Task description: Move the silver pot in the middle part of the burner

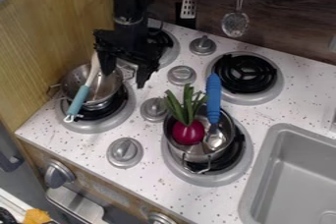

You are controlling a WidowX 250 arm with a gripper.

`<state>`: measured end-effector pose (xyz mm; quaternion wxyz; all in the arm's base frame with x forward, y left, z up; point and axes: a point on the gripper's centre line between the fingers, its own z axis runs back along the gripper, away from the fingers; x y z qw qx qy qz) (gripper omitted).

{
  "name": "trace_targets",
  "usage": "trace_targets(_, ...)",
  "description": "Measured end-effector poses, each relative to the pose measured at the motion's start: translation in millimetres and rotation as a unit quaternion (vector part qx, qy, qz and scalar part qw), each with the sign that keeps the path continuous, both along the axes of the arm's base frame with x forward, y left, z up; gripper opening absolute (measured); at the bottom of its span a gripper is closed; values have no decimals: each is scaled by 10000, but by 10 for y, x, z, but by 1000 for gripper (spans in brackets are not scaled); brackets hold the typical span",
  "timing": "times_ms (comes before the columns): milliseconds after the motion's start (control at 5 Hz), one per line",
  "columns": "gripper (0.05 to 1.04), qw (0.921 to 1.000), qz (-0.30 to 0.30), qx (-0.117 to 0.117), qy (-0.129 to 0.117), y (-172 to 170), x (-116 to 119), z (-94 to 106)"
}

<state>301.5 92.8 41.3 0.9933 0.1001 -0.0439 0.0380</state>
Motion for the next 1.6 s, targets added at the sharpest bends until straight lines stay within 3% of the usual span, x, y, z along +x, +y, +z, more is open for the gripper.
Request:
trace_targets(200, 1001, 9985, -431, 328, 45, 66, -93, -94)
trace_targets(800, 1001, 9961, -821, 326, -72, 106, -112, -172)
trace_targets(1200, 1001, 9962, -828, 232, -129, 121, -108, -317)
trace_targets(1400, 972, 9959, -846, 296, -113, 137, -124, -419)
trace_targets(1600, 698, 9940, -982, 410, -264, 182, -84, -451)
